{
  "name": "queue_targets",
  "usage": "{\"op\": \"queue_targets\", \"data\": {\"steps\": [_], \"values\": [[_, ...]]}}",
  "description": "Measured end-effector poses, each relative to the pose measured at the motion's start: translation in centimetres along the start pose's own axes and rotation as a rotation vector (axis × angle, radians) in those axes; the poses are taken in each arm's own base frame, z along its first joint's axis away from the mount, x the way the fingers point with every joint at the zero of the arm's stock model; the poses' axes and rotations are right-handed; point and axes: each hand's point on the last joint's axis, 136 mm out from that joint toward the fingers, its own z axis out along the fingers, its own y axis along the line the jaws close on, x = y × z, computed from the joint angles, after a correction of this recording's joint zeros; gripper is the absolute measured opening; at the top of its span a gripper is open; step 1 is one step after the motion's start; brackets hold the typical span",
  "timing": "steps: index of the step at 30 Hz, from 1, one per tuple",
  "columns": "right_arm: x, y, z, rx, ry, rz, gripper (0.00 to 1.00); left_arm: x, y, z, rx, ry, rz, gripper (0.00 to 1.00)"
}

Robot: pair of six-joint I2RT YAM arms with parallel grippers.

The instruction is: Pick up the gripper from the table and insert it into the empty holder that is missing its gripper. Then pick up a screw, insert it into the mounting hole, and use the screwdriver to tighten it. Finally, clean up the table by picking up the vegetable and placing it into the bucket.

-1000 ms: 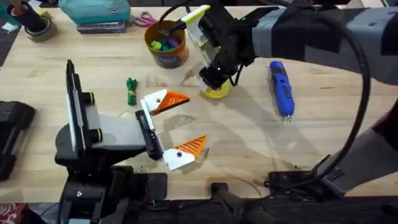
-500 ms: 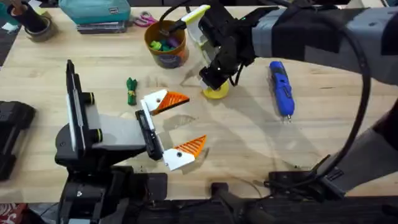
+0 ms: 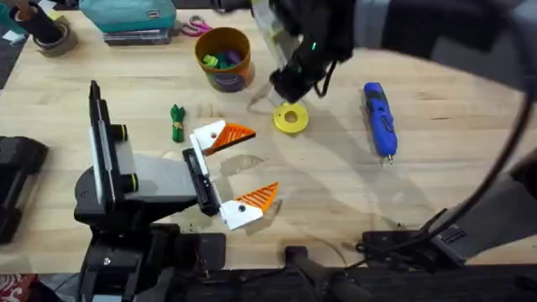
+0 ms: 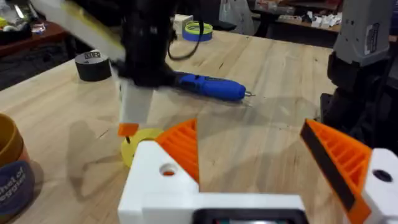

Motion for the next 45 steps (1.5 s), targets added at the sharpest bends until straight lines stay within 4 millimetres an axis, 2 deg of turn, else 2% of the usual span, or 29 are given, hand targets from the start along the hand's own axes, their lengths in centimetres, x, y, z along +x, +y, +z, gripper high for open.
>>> {"op": "queue_targets", "data": {"steps": [7, 10, 15, 25, 28, 34, 45], "values": [[-2.7, -0.1, -9.0, 0.056, -0.088, -0.007, 0.007, 0.0, 0.0, 0.0, 0.000, 0.000, 0.000, 0.985], [-3.2, -0.1, -11.8, 0.070, -0.121, -0.009, 0.007, 0.0, 0.0, 0.0, 0.000, 0.000, 0.000, 0.986], [-2.9, 0.2, -14.3, 0.077, -0.143, -0.013, 0.007, 0.0, 0.0, 0.0, 0.000, 0.000, 0.000, 0.985], [-0.9, 0.9, -19.7, 0.087, -0.221, -0.020, 0.006, 0.0, 0.0, 0.0, 0.000, 0.000, 0.000, 0.985], [-0.2, 1.1, -20.6, 0.087, -0.223, -0.020, 0.006, 0.0, 0.0, 0.0, 0.000, 0.000, 0.000, 0.986], [0.4, 1.3, -20.5, 0.084, -0.201, -0.023, 0.006, 0.0, 0.0, 0.0, 0.000, 0.000, 0.000, 0.985], [0.1, 4.1, -20.3, 0.053, -0.208, -0.095, 0.006, 0.0, 0.0, 0.0, 0.000, 0.000, 0.000, 0.985]]}}
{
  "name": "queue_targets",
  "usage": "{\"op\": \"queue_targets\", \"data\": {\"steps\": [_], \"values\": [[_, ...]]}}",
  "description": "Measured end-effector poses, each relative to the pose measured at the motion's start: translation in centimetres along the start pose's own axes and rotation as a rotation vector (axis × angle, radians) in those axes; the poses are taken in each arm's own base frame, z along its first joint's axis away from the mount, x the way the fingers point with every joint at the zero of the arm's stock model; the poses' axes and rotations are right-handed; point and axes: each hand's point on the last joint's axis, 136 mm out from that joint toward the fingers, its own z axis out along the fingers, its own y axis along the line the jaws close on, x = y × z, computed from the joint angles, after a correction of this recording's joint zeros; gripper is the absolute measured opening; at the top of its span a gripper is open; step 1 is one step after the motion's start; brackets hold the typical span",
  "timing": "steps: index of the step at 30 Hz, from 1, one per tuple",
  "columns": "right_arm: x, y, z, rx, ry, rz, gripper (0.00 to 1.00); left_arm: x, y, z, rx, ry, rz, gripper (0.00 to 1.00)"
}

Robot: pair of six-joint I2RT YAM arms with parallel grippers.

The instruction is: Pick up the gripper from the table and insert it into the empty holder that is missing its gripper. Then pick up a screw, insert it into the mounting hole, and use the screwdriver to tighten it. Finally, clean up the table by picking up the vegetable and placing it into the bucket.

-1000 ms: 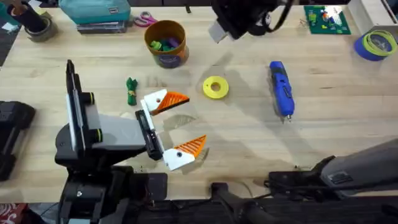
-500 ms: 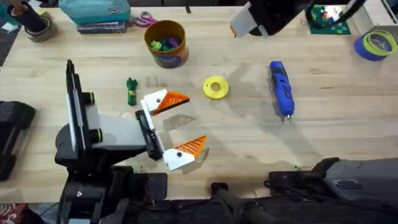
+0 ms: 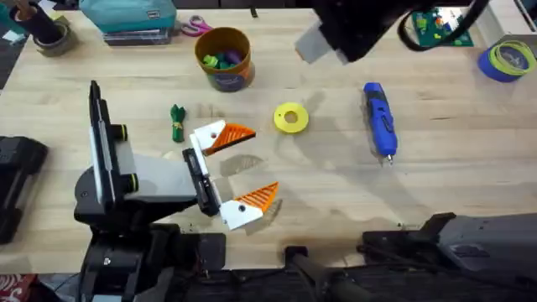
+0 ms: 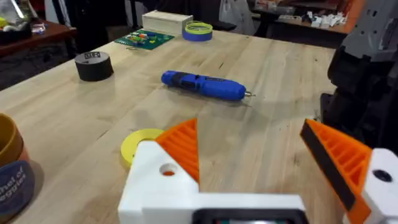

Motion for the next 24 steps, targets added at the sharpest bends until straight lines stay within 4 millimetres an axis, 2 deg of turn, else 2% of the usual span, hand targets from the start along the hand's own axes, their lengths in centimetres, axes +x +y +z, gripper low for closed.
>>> {"op": "queue_targets", "data": {"steps": [11, 12, 24], "values": [[-1.0, 5.2, 0.1, -0.073, -0.036, -0.128, 0.006, 0.0, 0.0, 0.0, 0.000, 0.000, 0.000, 0.986], [-1.0, 6.4, 0.4, -0.090, -0.032, -0.155, 0.006, 0.0, 0.0, 0.0, 0.000, 0.000, 0.000, 0.986], [-0.9, 8.9, 1.1, -0.124, -0.017, -0.213, 0.006, 0.0, 0.0, 0.0, 0.000, 0.000, 0.000, 0.986]]}}
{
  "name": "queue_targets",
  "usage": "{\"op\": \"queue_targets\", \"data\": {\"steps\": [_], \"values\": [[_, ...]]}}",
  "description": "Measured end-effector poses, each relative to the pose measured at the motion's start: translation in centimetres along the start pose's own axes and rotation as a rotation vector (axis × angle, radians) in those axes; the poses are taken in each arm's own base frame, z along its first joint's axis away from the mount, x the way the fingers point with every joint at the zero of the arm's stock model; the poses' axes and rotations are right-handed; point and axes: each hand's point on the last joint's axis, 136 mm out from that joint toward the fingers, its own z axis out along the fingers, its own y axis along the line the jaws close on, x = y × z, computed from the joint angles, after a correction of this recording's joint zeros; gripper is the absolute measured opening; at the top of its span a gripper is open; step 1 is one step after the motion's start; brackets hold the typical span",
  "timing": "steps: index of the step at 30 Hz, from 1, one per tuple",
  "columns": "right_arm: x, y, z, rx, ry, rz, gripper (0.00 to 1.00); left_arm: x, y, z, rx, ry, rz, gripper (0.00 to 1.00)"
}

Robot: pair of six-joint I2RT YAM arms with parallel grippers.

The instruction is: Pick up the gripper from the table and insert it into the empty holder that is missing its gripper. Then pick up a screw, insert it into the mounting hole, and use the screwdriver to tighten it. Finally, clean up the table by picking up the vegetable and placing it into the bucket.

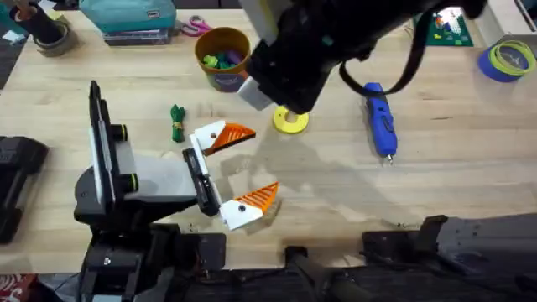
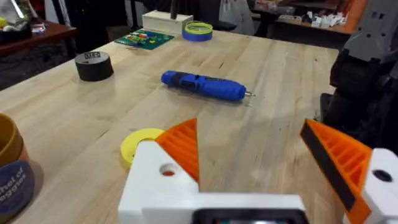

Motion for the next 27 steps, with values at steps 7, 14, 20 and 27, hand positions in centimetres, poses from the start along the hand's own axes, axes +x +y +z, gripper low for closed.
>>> {"op": "queue_targets", "data": {"steps": [7, 14, 20, 27], "values": [[-0.9, 0.9, 1.1, -0.013, -0.012, -0.024, 0.006, 0.0, 0.0, 0.0, 0.000, 0.000, 0.000, 0.986], [-1.7, 1.8, 2.2, -0.026, -0.019, -0.052, 0.006, 0.0, 0.0, 0.0, 0.000, 0.000, 0.000, 0.986], [-1.9, 2.7, 2.7, -0.037, -0.018, -0.098, 0.006, 0.0, 0.0, 0.0, 0.000, 0.000, 0.000, 0.986], [-2.0, 3.4, 3.0, -0.049, -0.017, -0.185, 0.006, 0.0, 0.0, 0.0, 0.000, 0.000, 0.000, 0.985]]}}
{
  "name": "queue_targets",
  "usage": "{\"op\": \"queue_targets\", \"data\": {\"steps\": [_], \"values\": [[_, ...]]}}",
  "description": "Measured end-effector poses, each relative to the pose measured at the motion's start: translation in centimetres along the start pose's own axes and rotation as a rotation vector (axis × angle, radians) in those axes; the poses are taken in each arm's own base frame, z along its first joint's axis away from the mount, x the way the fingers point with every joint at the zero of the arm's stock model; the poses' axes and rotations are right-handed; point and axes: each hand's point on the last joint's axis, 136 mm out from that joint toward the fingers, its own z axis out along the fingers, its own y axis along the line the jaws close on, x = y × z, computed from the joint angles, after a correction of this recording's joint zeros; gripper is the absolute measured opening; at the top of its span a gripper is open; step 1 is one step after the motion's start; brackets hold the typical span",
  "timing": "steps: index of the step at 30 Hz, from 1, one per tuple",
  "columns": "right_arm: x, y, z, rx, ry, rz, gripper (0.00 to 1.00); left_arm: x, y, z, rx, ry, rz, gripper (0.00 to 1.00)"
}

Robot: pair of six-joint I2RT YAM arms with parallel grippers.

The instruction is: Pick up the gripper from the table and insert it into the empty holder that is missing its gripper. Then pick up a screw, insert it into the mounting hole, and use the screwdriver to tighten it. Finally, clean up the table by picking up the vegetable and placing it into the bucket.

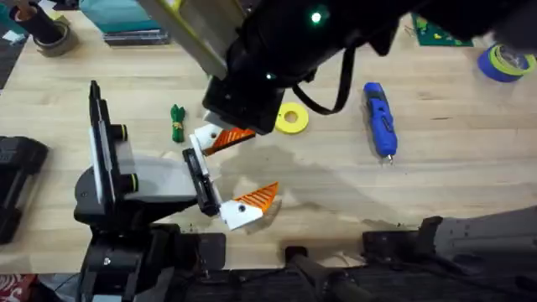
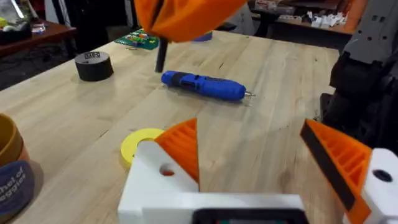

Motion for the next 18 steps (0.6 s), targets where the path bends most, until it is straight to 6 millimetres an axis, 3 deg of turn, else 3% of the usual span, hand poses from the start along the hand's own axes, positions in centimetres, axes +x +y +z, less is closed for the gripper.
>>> {"op": "queue_targets", "data": {"steps": [4, 18], "values": [[-0.2, 1.4, 0.4, -0.080, -0.011, -0.163, 0.006, 0.0, 0.0, 0.0, 0.000, 0.000, 0.000, 0.986], [-0.3, 1.7, 0.4, -0.097, -0.020, -0.245, 0.006, 0.0, 0.0, 0.0, 0.000, 0.000, 0.000, 0.986]]}}
